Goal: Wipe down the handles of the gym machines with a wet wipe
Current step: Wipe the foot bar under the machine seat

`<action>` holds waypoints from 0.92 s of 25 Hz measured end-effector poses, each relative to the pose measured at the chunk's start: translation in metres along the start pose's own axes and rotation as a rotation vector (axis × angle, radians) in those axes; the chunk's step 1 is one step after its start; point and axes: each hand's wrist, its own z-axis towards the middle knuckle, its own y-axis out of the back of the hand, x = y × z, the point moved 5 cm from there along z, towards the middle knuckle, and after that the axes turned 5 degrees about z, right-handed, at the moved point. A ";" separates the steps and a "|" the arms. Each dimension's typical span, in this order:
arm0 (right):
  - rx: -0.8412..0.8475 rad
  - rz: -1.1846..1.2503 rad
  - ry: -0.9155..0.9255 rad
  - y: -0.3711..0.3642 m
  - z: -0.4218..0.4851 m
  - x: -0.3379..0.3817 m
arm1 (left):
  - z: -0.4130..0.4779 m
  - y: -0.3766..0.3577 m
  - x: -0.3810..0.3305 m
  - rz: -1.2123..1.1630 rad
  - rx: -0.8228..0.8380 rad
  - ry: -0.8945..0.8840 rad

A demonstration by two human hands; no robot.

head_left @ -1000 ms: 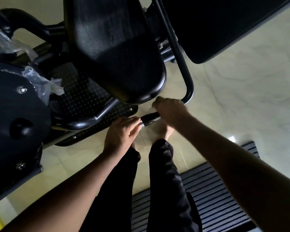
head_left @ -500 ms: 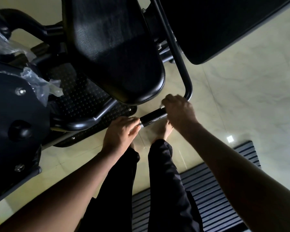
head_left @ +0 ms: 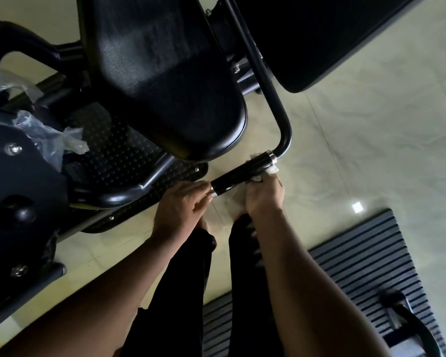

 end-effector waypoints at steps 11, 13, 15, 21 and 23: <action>0.102 -0.324 0.001 0.010 -0.015 -0.030 | -0.005 -0.005 -0.001 0.007 -0.017 0.001; 0.085 -0.220 0.046 0.013 -0.013 -0.030 | -0.003 -0.007 -0.001 0.003 0.000 0.000; 0.055 -0.209 0.068 0.012 -0.018 -0.025 | -0.002 -0.008 0.002 0.019 0.004 0.003; 0.251 -0.933 0.745 0.022 -0.091 -0.016 | -0.006 -0.006 0.003 0.017 -0.001 0.012; 0.362 -1.107 1.137 0.016 -0.072 -0.006 | -0.005 -0.007 0.001 0.022 0.019 0.034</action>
